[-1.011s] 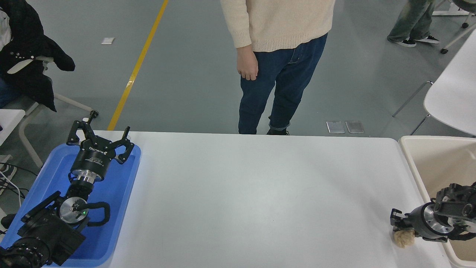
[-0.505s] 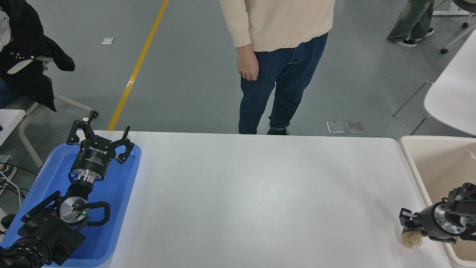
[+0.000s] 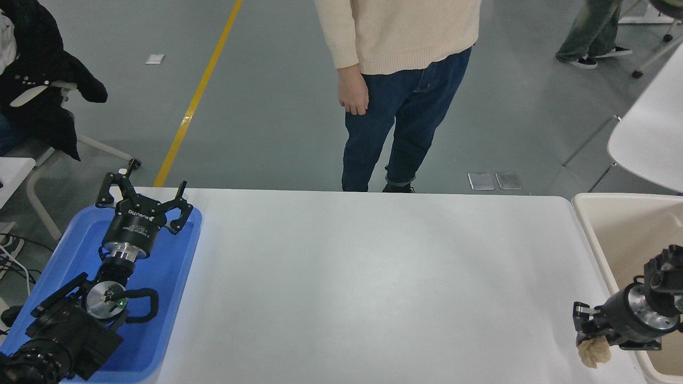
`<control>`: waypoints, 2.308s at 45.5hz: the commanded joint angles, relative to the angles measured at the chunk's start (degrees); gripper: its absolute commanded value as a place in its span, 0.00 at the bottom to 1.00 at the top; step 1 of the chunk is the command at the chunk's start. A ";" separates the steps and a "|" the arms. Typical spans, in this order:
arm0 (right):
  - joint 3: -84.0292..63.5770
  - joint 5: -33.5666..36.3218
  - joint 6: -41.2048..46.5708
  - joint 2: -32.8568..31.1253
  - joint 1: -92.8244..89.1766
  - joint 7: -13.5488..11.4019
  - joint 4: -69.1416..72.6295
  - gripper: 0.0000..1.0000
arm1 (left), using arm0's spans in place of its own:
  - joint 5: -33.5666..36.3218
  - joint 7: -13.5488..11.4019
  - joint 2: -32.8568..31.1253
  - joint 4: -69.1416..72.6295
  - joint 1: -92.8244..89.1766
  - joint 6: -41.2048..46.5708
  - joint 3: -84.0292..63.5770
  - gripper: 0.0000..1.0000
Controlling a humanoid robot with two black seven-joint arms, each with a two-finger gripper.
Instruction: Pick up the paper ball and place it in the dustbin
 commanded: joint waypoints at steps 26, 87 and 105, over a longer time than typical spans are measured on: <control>-16.60 2.75 14.36 -0.98 45.81 0.36 5.26 0.00 | 0.03 0.01 -0.01 0.00 0.01 0.00 0.01 1.00; 13.10 5.56 -1.63 -12.67 -21.14 0.27 -37.18 0.00 | 0.03 -0.08 -0.01 0.00 0.01 0.00 0.01 1.00; 24.53 5.56 -26.23 -3.18 -40.04 0.27 -48.35 0.00 | -0.06 -0.08 -0.01 0.00 0.01 0.00 0.01 1.00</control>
